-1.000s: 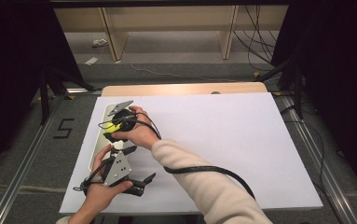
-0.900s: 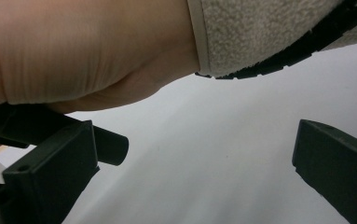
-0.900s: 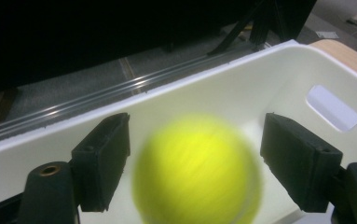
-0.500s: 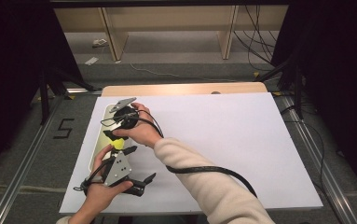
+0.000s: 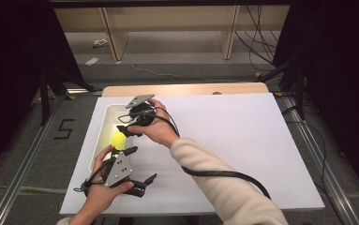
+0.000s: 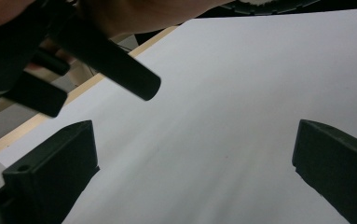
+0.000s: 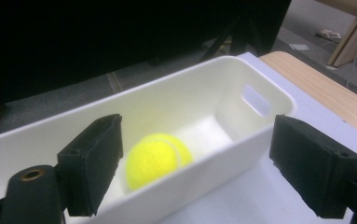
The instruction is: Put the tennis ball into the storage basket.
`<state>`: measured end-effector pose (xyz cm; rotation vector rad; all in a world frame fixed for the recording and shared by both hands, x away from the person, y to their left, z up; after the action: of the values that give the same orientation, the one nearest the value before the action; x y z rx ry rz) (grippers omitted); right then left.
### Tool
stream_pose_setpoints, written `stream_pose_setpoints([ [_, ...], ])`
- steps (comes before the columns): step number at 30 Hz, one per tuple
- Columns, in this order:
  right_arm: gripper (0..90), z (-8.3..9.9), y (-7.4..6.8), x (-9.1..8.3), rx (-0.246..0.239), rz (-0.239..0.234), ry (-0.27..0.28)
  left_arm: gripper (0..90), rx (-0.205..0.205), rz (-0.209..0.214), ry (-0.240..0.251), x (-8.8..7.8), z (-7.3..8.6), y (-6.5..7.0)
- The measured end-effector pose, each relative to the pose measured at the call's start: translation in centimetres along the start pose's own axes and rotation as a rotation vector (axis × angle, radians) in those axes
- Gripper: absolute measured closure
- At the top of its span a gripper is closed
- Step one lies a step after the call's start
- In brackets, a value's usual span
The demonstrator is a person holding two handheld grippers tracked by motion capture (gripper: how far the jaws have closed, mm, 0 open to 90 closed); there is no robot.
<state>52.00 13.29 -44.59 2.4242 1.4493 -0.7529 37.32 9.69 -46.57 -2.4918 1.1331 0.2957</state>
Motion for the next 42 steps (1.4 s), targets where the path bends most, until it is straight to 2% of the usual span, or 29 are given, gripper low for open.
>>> stream_pose_setpoints([
  [10,18.0,2.3,2.9,-4.3,0.028,0.053,0.016,0.0,-0.007,-0.001,0.002,0.0,0.0,0.0],
  [16,18.1,4.6,5.1,-7.4,0.041,0.101,0.013,0.0,-0.004,-0.004,0.002,0.0,0.0,-0.2],
  [22,18.1,6.9,7.0,-10.0,0.074,0.143,0.017,0.0,-0.004,-0.005,0.000,0.0,0.0,-0.2],
  [30,18.1,9.5,8.0,-12.1,0.103,0.166,0.015,0.0,-0.005,-0.008,0.000,0.0,0.0,-0.2],
  [42,18.1,12.0,9.3,-15.4,0.131,0.215,0.023,0.0,-0.005,-0.011,-0.002,0.0,0.1,-0.2],
])
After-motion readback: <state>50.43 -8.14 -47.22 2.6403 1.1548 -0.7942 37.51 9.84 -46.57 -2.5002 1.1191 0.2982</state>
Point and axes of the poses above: each handheld gripper's, and its own axes: x roughly forward along the jaws, z roughly out of its underside, y roughly to its right, the point moved 10 cm from there along x, roughly forward along the jaws, and after that the axes turned 3 degrees about x, right-handed, at the moved point
